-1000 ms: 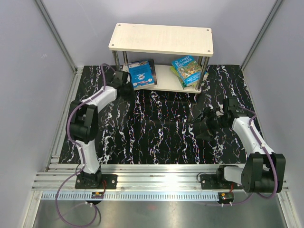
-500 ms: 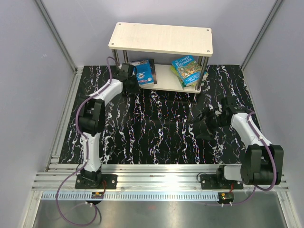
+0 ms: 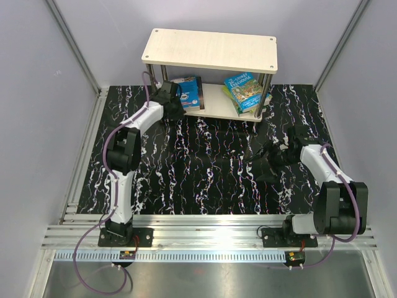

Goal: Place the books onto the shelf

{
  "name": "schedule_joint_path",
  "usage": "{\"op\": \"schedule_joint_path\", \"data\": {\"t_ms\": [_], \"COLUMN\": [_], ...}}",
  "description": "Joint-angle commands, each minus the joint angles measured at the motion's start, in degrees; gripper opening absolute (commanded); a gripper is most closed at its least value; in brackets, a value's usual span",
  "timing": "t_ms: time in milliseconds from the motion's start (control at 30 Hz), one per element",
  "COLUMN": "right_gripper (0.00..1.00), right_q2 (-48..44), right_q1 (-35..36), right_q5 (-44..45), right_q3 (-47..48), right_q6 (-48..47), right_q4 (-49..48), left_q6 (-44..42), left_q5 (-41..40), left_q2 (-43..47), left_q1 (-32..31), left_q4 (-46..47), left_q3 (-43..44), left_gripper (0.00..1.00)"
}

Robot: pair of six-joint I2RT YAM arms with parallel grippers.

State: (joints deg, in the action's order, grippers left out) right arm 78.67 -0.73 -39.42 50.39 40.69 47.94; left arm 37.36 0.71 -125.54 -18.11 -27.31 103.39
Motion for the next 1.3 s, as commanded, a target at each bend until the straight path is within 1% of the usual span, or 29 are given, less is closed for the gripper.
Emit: {"op": "schedule_joint_path", "data": {"t_ms": [0, 67, 100, 167, 200, 233, 300, 333, 433, 467, 533, 567, 600, 633, 667, 733, 767, 800, 833, 867, 933, 967, 1000, 1033, 1100, 1133, 1167, 1200, 1267], "right_gripper": [0.87, 0.87, 0.87, 0.87, 0.87, 0.87, 0.87, 0.87, 0.89, 0.89, 0.93, 0.95, 0.96, 0.98, 1.00, 1.00, 1.00, 1.00, 1.00, 1.00, 1.00, 1.00, 1.00, 1.00, 1.00, 1.00, 1.00, 1.00, 1.00], "right_q2": [0.43, 0.34, 0.34, -0.19, -0.27, -0.88, -1.85, -3.42, -8.00, -9.32, -12.83, -13.80, -14.68, -16.17, -16.88, -19.07, -19.87, -21.44, -22.24, -23.03, -26.02, -27.07, -29.52, -30.94, -34.10, -37.42, -39.11, -42.26, -45.00], "right_q1": [0.38, 0.38, 0.38, 0.38, 0.38, 0.38, 0.38, 0.38, 0.38, 0.38, 0.38, 0.38, 0.38, 0.38, 0.38, 0.38, 0.38, 0.38, 0.38, 0.38, 0.38, 0.38, 0.38, 0.38, 0.38, 0.38, 0.38, 0.38, 0.38], "right_q5": [0.84, 0.75, 0.83, 1.71, 2.15, 2.94, 4.87, 5.23, 5.23, 4.97, 5.05, 5.49, 5.84, 6.02, 6.11, 6.20, 6.11, 6.02, 6.02, 5.85, 6.19, 6.72, 7.16, 7.51, 7.16, 7.34, 7.51, 7.51, 7.78], "right_q3": [2.52, 2.52, 2.69, 3.39, 3.92, 4.71, 8.13, 9.28, 13.41, 15.42, 17.89, 20.42, 21.75, 23.33, 26.22, 28.70, 30.97, 32.04, 33.01, 34.58, 35.65, 36.09, 36.18, 36.09, 35.48, 35.22, 33.91, 33.29, 31.88], "right_q6": [-1.49, -1.75, -2.19, -2.72, -3.33, -3.68, -4.99, -5.44, -5.44, -4.83, -4.48, -4.04, -3.95, -4.04, -4.12, -4.30, -4.65, -4.91, -5.18, -5.79, -6.23, -6.15, -6.06, -5.80, -5.09, -4.74, -3.52, -3.25, -2.46], "right_q4": [0.57, 0.75, 1.01, 1.62, 2.93, 4.08, 7.14, 7.95, 10.41, 10.59, 11.73, 12.08, 12.96, 13.40, 13.75, 13.84, 13.76, 13.67, 13.67, 13.49, 13.41, 13.40, 13.84, 13.93, 14.28, 14.46, 14.20, 13.41, 12.97], "left_q6": [3.76, 4.38, 4.47, 4.30, 3.69, 3.42, 2.54, 2.36, 0.78, 0.61, -0.36, -0.62, -1.32, -1.33, -1.50, -1.24, -1.24, -1.33, -1.68, -2.12, -2.91, -2.91, -1.00, -0.46, -1.93, -3.25, -4.31, -7.28, -9.23], "left_q5": [0.16, 1.75, 2.01, 2.01, 2.10, 1.93, 2.45, 2.54, 1.76, 1.23, 0.96, 0.44, -0.44, -2.01, -3.07, -6.67, -8.08, -10.79, -12.12, -13.53, -19.14, -21.95, -29.03, -32.14, -35.76, -36.13, -36.22, -36.91, -39.63], "left_q2": [3.53, 6.87, 10.54, 13.72, 15.65, 18.98, 22.51, 25.92, 31.12, 34.88, 38.86, 42.62, 44.48, 46.41, 48.78, 55.37, 57.31, 60.81, 62.24, 63.65, 67.24, 68.66, 70.06, 74.34, 79.63, 83.05, 89.17, 92.72, 99.74], "left_q1": [0.36, 0.01, -0.43, -0.61, -0.96, -1.05, -1.23, -1.31, -2.02, -2.28, -2.81, -2.98, -3.42, -3.60, -3.77, -3.95, -3.95, -3.87, -3.86, -3.86, -3.95, -3.87, -3.95, -3.87, -3.87, -3.95, -3.95, -4.04, -3.95], "left_q4": [4.18, 6.64, 7.35, 7.62, 7.45, 7.36, 7.18, 6.84, 5.17, 4.64, 4.11, 2.11, 1.22, 0.16, -1.59, -3.09, -4.84, -5.90, -6.96, -8.97, -11.00, -13.62, -14.95, -15.40, -11.29, -8.40, -1.50, 2.05, 7.42], "left_q3": [-1.33, -4.68, -8.70, -12.15, -13.82, -17.49, -20.67, -23.56, -26.83, -28.93, -30.44, -31.14, -31.32, -31.58, -31.94, -32.99, -33.25, -32.82, -32.56, -32.29, -31.85, -31.85, -32.20, -34.81, -39.38, -42.02, -48.66, -51.86, -58.36], "left_gripper": [0.00, 0.00, 0.00, 0.00, 0.00, 0.00, 0.00, 0.00, 0.00, 0.00, 0.00, 0.02, 0.10, 0.29, 0.39, 0.61, 0.79, 0.85, 0.90, 0.97, 0.99, 0.99, 0.99, 0.99, 0.99, 0.99, 0.99, 0.99, 0.99]}}
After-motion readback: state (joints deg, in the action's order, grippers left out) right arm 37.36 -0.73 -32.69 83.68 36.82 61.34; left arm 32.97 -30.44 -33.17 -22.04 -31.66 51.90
